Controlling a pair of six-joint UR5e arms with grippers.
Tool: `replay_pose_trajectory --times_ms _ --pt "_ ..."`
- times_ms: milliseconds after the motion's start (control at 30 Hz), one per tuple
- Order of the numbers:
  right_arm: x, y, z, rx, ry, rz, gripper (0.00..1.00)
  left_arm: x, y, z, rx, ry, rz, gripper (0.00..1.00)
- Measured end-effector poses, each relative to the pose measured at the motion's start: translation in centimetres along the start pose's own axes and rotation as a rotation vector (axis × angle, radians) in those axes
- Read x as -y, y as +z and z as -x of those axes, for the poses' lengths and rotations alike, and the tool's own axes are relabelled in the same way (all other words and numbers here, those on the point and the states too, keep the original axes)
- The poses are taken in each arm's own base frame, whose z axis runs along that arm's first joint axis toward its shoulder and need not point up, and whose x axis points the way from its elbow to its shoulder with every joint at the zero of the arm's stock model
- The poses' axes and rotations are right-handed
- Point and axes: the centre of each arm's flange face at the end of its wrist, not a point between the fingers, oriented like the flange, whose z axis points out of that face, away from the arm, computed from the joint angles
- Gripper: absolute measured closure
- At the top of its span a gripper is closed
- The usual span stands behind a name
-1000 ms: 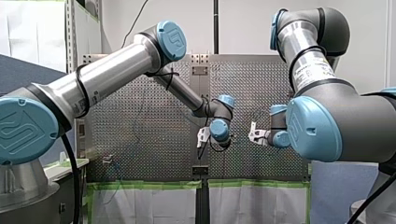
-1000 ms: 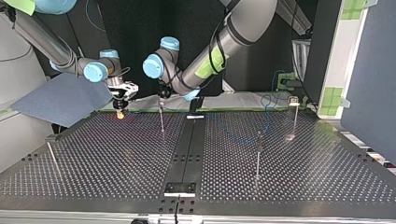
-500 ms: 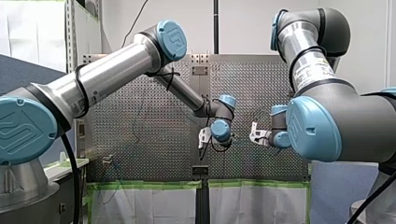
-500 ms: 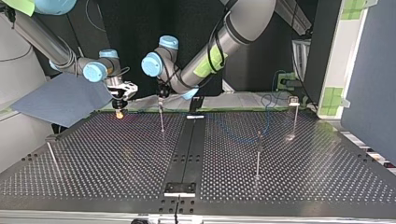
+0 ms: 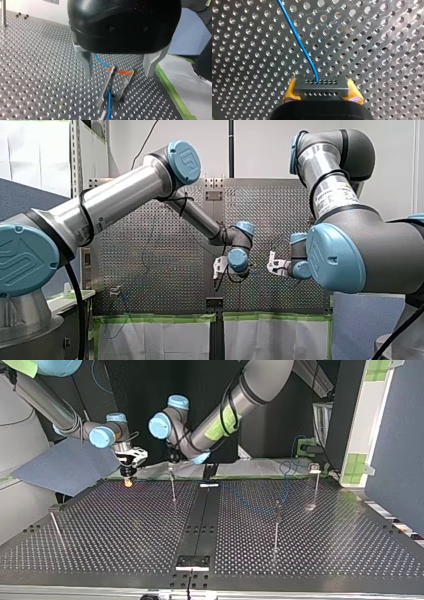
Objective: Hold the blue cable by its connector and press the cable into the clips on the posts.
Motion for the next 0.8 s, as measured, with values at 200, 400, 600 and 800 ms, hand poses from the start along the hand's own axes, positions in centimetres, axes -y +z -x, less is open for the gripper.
replay_pose_trajectory --times_ms 200,400,600,800 --pt "0.0 0.0 0.0 0.002 0.002 0.000 1.00 0.6 -1.8 1.3 0.031 0.005 -0.010 0.00" --pt "0.0 0.0 0.0 0.002 0.003 0.001 1.00 0.2 -3.3 3.0 0.076 -0.010 -0.002 0.00" --pt "0.0 0.0 0.0 0.002 0.003 0.001 1.00 -1.2 -4.1 4.8 0.123 -0.041 0.010 0.00" --pt "0.0 0.0 0.1 0.003 0.004 0.001 1.00 -2.7 -5.4 6.3 0.151 -0.059 0.043 0.00"
